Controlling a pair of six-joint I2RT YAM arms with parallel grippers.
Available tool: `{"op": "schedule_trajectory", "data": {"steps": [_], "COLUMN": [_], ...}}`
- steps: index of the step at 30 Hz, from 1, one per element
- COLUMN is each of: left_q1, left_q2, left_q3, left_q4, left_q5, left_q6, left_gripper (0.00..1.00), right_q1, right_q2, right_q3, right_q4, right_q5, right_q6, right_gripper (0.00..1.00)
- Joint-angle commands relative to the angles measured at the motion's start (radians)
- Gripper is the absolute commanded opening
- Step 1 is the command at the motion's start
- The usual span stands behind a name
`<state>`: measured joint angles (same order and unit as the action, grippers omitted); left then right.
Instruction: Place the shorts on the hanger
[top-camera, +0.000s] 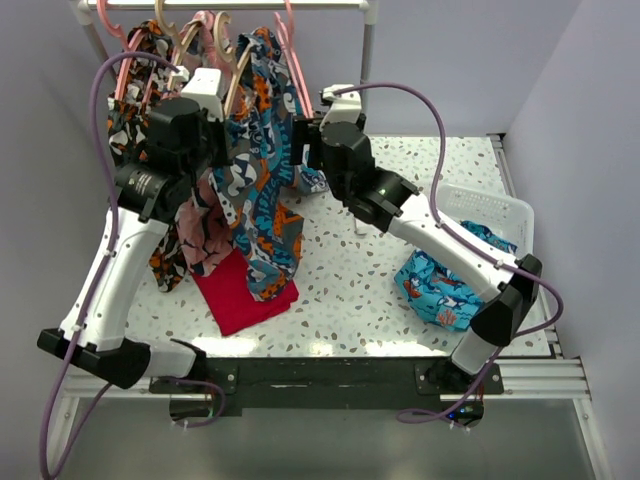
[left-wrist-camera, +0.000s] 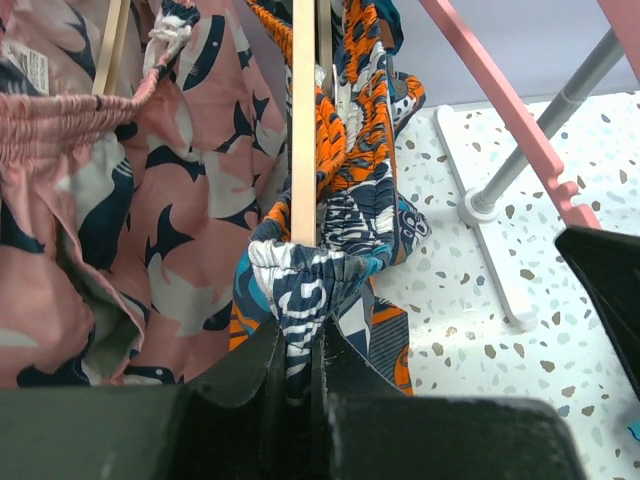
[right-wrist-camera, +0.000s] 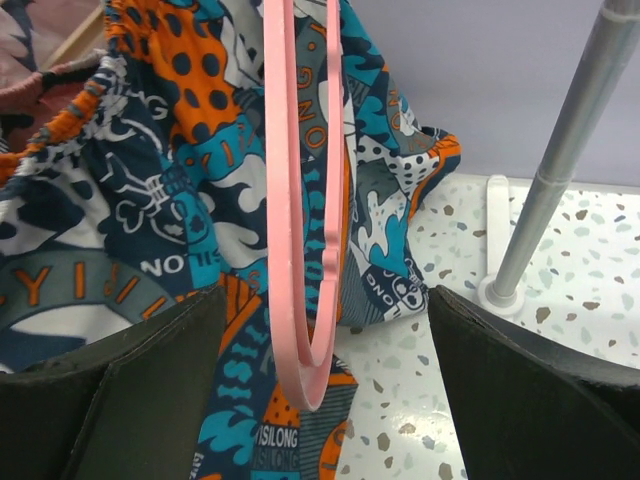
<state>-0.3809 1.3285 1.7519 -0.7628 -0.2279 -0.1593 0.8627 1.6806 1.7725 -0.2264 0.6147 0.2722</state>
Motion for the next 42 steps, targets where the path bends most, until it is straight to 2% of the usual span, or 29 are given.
{"op": "schedule_trajectory", "data": {"steps": [1, 16, 34, 39, 40, 42], "left_q1": [0.031, 0.071, 0.146, 0.149, 0.149, 0.149], "left_q2": [0.021, 0.19, 0.275, 0.264, 0.259, 0.229], "left_q3": [0.11, 0.34, 0.354, 0.305, 0.296, 0.265], "left_q4": [0.065, 0.013, 0.042, 0.059, 0.063, 0.08], "left_q5": [0.019, 0.052, 0.125, 0.163, 0.168, 0.188], "left_q6": [0.049, 0.081, 0.09, 0.081, 0.078, 0.07], "left_gripper": [0.0, 0.0, 0.0, 0.0, 0.03, 0.37], "right_q1": [-0.002, -0.004, -0.002, -0.004, -0.002, -0.004], "right_q2": [-0.081, -0.174, -0.317, -0.364, -0.371, -0.383], "right_q3": [0.007, -0.074, -0.192, -0.24, -0.252, -0.258], "right_q4": [0.016, 0.004, -0.007, -0.007, -0.007, -0.022], "right_q5": [-0.032, -0.108, -0.239, -0.28, -0.285, -0.297], "right_q6": [0.03, 0.082, 0.193, 0.231, 0.237, 0.252], "right_gripper": [0.85, 0.85, 0.86, 0.87, 0.87, 0.88]}}
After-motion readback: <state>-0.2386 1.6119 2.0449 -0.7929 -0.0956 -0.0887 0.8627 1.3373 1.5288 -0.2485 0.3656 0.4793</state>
